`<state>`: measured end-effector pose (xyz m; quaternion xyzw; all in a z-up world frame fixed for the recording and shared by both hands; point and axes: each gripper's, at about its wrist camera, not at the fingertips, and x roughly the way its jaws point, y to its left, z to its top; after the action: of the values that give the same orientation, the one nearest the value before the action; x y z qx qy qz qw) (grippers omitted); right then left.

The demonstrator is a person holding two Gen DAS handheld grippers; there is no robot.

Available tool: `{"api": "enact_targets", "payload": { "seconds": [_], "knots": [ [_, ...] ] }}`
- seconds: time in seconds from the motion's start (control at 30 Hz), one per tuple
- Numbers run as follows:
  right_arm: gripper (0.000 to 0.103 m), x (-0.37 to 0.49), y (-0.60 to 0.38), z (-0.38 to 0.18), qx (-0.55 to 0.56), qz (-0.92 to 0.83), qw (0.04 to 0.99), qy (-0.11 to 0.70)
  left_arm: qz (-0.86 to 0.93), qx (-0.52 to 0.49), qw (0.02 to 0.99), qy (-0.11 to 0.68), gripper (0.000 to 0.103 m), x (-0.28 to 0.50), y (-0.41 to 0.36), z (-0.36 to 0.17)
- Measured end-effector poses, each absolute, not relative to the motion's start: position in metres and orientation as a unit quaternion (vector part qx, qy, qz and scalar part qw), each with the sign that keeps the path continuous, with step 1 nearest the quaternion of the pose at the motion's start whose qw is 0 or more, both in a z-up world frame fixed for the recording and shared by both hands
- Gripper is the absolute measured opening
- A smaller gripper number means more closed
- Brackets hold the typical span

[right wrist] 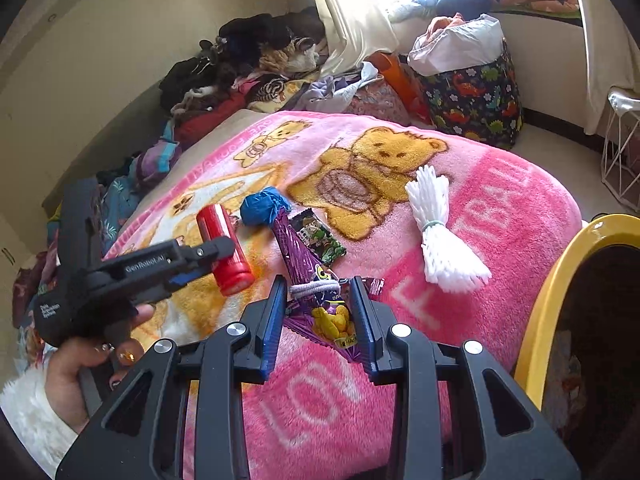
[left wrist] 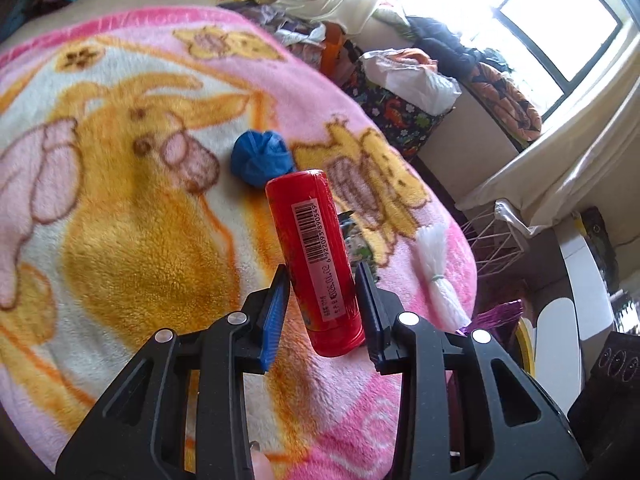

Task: Collect trash
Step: 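Carry the purple wrapper and red tube over the yellow bin and open both grippers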

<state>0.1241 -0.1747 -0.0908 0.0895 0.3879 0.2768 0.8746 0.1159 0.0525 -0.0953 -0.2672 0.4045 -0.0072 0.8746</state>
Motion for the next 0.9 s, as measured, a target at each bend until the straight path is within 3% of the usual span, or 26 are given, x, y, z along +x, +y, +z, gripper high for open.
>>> {"api": "enact_targets", "payload": {
  "seconds": [0.9],
  "knots": [
    [0.031, 0.087, -0.269, -0.052, 0.141, 0.188, 0.920, 0.314, -0.092, -0.209, 0.905, 0.358, 0.026, 0.095, -0.024, -0.040]
  ]
}}
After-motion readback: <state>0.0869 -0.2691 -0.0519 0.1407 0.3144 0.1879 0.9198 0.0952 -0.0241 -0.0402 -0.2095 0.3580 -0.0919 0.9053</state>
